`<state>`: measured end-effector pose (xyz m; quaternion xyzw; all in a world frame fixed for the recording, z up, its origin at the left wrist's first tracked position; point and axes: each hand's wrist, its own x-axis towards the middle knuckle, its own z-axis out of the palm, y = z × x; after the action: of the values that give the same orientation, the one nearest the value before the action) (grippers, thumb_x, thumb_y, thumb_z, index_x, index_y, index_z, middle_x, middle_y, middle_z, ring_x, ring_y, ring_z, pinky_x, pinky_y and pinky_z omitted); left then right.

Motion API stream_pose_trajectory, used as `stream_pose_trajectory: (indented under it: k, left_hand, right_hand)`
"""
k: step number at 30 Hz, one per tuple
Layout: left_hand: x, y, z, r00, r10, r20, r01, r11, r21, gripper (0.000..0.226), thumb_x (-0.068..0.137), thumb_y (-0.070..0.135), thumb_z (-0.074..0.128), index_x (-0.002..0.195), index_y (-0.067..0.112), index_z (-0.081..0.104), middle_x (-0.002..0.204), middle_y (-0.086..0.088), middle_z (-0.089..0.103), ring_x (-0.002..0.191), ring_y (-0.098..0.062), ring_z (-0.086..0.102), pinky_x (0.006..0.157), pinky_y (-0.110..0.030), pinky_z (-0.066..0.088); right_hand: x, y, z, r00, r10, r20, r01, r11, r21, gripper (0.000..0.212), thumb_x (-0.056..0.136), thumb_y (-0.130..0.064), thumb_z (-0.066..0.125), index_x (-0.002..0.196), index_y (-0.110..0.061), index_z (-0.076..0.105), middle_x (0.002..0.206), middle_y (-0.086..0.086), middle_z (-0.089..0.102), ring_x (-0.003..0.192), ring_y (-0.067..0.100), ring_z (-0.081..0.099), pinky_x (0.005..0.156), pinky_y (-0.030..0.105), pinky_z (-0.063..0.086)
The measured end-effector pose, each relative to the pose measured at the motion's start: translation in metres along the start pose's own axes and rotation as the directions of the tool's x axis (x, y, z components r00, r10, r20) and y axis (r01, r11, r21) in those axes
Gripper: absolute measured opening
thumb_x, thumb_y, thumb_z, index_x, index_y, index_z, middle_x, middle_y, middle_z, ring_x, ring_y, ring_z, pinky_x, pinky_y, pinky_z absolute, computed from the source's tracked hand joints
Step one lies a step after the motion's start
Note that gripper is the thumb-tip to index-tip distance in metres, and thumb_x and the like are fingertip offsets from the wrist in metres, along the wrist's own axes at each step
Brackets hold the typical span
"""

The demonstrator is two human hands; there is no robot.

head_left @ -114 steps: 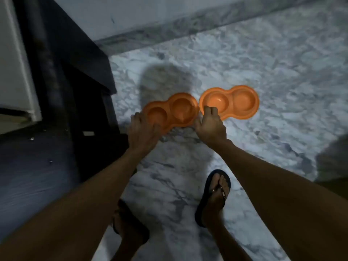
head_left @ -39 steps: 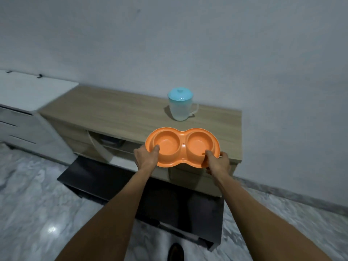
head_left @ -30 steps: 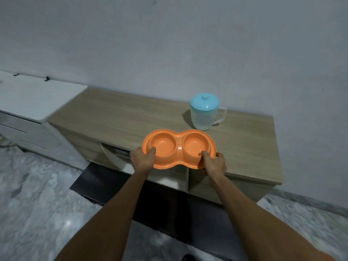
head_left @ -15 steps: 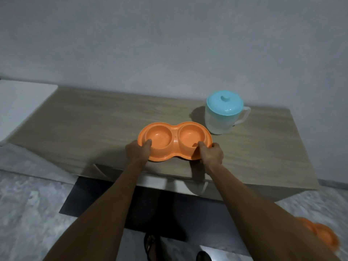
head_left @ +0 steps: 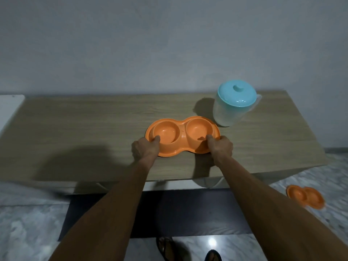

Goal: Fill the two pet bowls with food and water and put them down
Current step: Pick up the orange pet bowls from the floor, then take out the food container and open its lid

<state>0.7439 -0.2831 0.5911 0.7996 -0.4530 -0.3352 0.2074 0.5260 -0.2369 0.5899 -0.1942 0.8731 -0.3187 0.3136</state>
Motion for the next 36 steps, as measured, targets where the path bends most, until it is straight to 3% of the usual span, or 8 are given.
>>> stream_pose_trajectory:
  k: [5, 9, 16, 22, 25, 27, 31, 36]
  left_hand:
    - [-0.002, 0.002, -0.006, 0.999, 0.044, 0.012, -0.044, 0.999, 0.028, 0.071, 0.077, 0.069, 0.058, 0.102, 0.004, 0.071, 0.105, -0.018, 0.067, 0.097, -0.037, 0.064, 0.081, -0.048, 0.056]
    - [-0.015, -0.003, -0.017, 0.999, 0.049, 0.01, -0.05, 0.998, 0.047, 0.078, 0.08, 0.071, 0.053, 0.118, 0.004, 0.063, 0.124, -0.019, 0.059, 0.116, -0.037, 0.055, 0.093, -0.049, 0.05]
    - [-0.077, -0.033, -0.063, 0.999, 0.051, 0.015, -0.05, 0.994, -0.092, 0.064, 0.097, 0.049, 0.05, 0.14, 0.002, 0.046, 0.15, -0.017, 0.035, 0.134, -0.034, 0.04, 0.103, -0.037, 0.036]
    - [-0.118, -0.105, -0.091, 0.995, 0.069, -0.07, -0.079, 0.987, -0.143, 0.061, 0.095, 0.049, 0.053, 0.136, 0.004, 0.05, 0.143, -0.015, 0.041, 0.126, -0.035, 0.049, 0.099, -0.037, 0.039]
    - [-0.132, -0.149, -0.099, 0.995, 0.035, -0.098, -0.051, 0.986, -0.158, 0.057, 0.093, 0.051, 0.054, 0.119, 0.002, 0.061, 0.132, -0.014, 0.053, 0.114, -0.032, 0.057, 0.088, -0.036, 0.043]
    - [-0.138, -0.17, -0.105, 0.994, 0.0, -0.107, -0.018, 0.986, -0.167, 0.056, 0.093, 0.051, 0.054, 0.114, 0.0, 0.064, 0.127, -0.017, 0.056, 0.108, -0.034, 0.058, 0.081, -0.034, 0.042]
    - [-0.134, -0.208, -0.112, 0.997, -0.036, -0.074, 0.022, 0.982, -0.187, 0.061, 0.089, 0.056, 0.052, 0.118, 0.004, 0.066, 0.123, -0.016, 0.062, 0.106, -0.033, 0.061, 0.088, -0.038, 0.049]
    - [-0.095, -0.251, -0.105, 0.997, -0.015, -0.07, -0.001, 0.976, -0.218, 0.042, 0.096, 0.044, 0.054, 0.11, 0.005, 0.063, 0.116, -0.008, 0.058, 0.099, -0.023, 0.056, 0.08, -0.034, 0.039]
  right_hand:
    - [-0.004, 0.004, 0.0, 0.999, -0.008, -0.031, 0.008, 1.0, -0.002, 0.06, 0.085, -0.05, 0.062, 0.122, -0.004, 0.061, 0.126, 0.022, 0.058, 0.112, 0.041, 0.057, 0.093, 0.044, 0.048]
    - [-0.018, 0.014, -0.006, 0.999, -0.017, -0.032, 0.018, 0.999, 0.049, 0.065, 0.086, -0.053, 0.057, 0.124, -0.001, 0.057, 0.128, 0.021, 0.056, 0.11, 0.041, 0.058, 0.091, 0.043, 0.05]
    - [-0.082, 0.042, -0.021, 0.997, -0.083, -0.009, 0.084, 0.992, 0.092, 0.062, 0.091, -0.047, 0.053, 0.13, 0.002, 0.054, 0.135, 0.023, 0.053, 0.121, 0.04, 0.052, 0.095, 0.04, 0.043]
    - [-0.152, 0.089, -0.017, 0.992, -0.121, 0.023, 0.116, 0.98, 0.164, 0.057, 0.088, -0.043, 0.055, 0.128, -0.003, 0.058, 0.132, 0.02, 0.058, 0.121, 0.038, 0.055, 0.101, 0.041, 0.045]
    - [-0.181, 0.119, -0.007, 0.991, -0.105, 0.086, 0.091, 0.983, 0.161, 0.059, 0.08, -0.052, 0.052, 0.119, -0.009, 0.061, 0.121, 0.015, 0.061, 0.107, 0.036, 0.061, 0.093, 0.049, 0.053]
    - [-0.193, 0.132, 0.001, 0.987, -0.113, 0.114, 0.098, 0.986, 0.132, 0.056, 0.084, -0.049, 0.053, 0.12, -0.008, 0.06, 0.12, 0.014, 0.061, 0.108, 0.035, 0.061, 0.092, 0.044, 0.052]
    - [-0.208, 0.146, 0.031, 0.983, -0.13, 0.132, 0.113, 0.986, 0.126, 0.058, 0.08, -0.053, 0.051, 0.117, -0.009, 0.063, 0.116, 0.014, 0.065, 0.101, 0.036, 0.065, 0.086, 0.05, 0.057]
    - [-0.204, 0.166, 0.101, 0.975, -0.147, 0.168, 0.129, 0.985, 0.115, 0.063, 0.073, -0.059, 0.045, 0.114, -0.014, 0.062, 0.112, 0.012, 0.065, 0.096, 0.033, 0.066, 0.083, 0.053, 0.058]
